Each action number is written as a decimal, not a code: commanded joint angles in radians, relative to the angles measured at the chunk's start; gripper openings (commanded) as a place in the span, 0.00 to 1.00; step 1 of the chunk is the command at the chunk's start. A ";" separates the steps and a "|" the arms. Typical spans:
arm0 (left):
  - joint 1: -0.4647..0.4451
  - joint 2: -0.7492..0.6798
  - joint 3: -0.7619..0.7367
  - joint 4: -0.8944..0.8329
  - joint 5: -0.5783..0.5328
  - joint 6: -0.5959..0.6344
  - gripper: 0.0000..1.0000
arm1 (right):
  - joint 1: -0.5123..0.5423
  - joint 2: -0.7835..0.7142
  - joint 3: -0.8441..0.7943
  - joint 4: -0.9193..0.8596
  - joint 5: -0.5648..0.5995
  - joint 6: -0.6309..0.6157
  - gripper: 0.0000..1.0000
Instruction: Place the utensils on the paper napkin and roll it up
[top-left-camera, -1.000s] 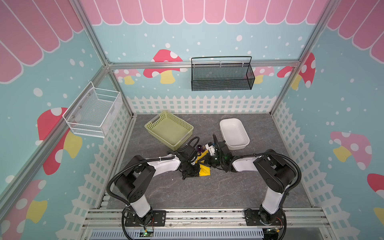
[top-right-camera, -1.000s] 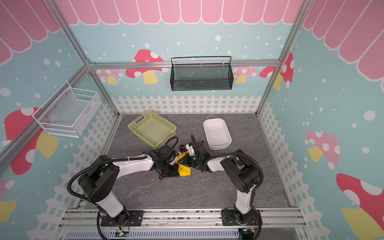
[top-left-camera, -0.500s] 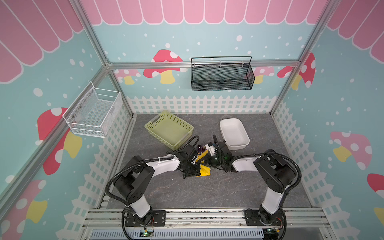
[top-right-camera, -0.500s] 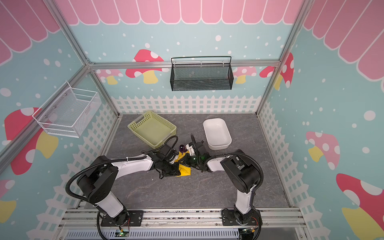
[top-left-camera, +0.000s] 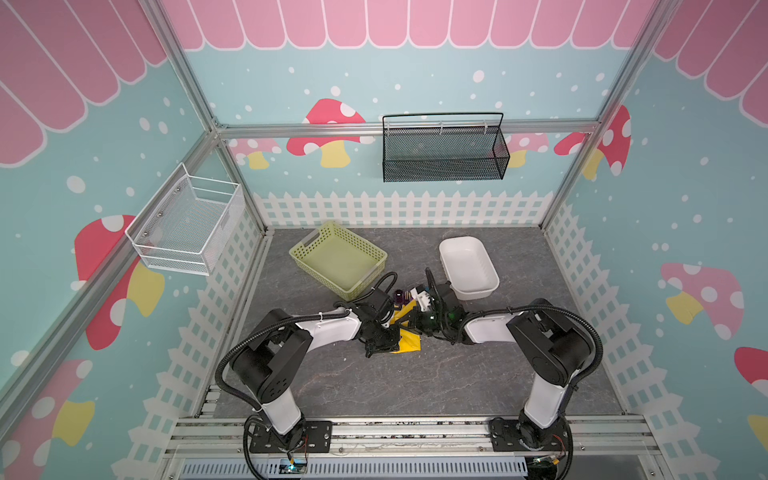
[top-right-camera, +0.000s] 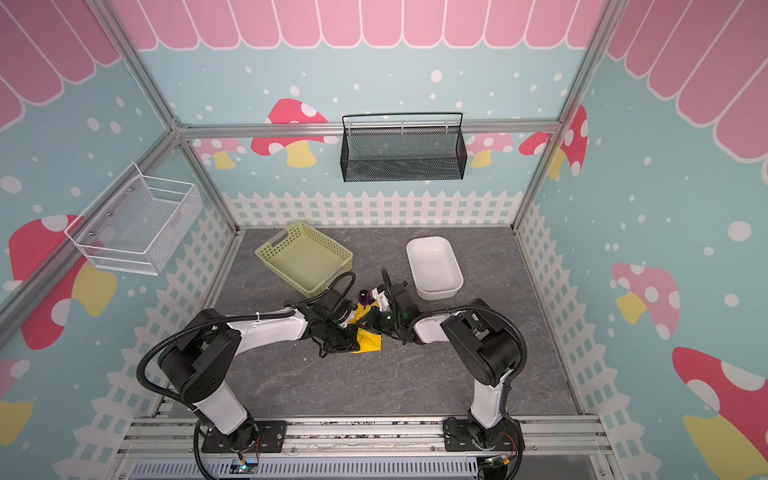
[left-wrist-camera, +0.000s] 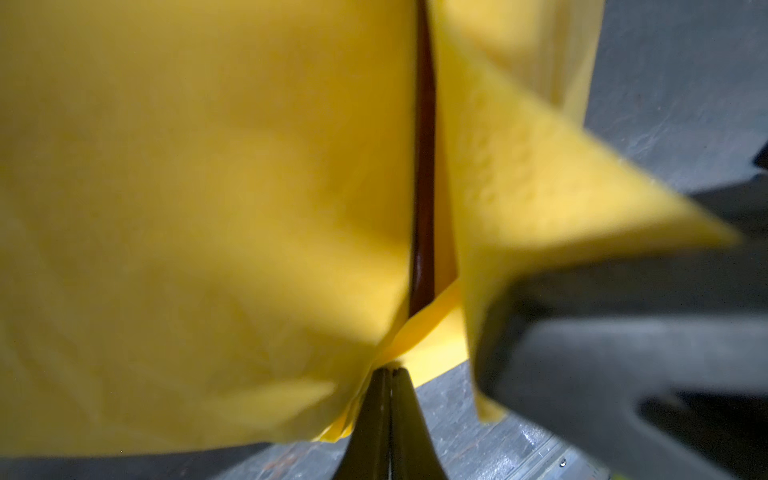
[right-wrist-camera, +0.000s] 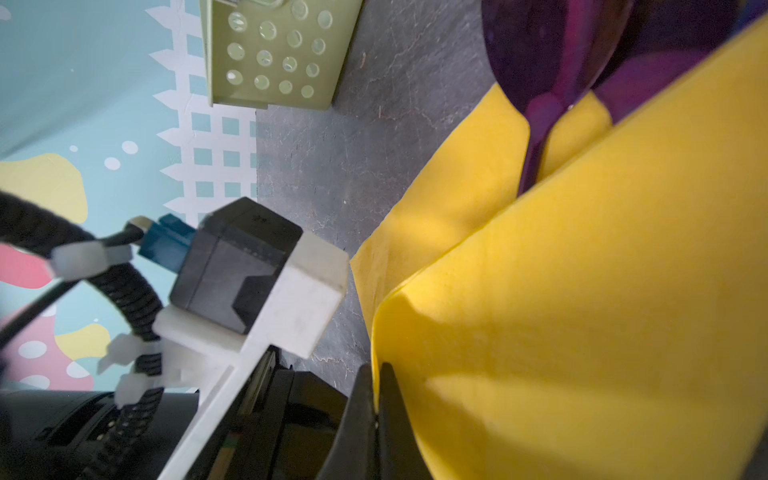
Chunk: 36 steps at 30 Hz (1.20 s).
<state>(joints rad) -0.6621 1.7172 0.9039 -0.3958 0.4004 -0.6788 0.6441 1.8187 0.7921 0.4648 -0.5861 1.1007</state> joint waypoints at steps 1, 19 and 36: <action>0.005 0.016 0.007 0.007 -0.017 -0.021 0.08 | 0.016 0.020 0.005 0.022 -0.020 0.011 0.03; 0.007 0.001 0.000 -0.002 -0.023 -0.023 0.07 | 0.032 0.119 0.038 0.065 0.006 0.022 0.03; 0.087 -0.192 -0.045 -0.057 -0.128 -0.048 0.11 | 0.032 0.167 0.051 0.080 0.019 0.024 0.21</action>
<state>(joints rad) -0.6022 1.5570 0.8726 -0.4324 0.3164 -0.7067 0.6697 1.9713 0.8406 0.5438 -0.5858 1.1118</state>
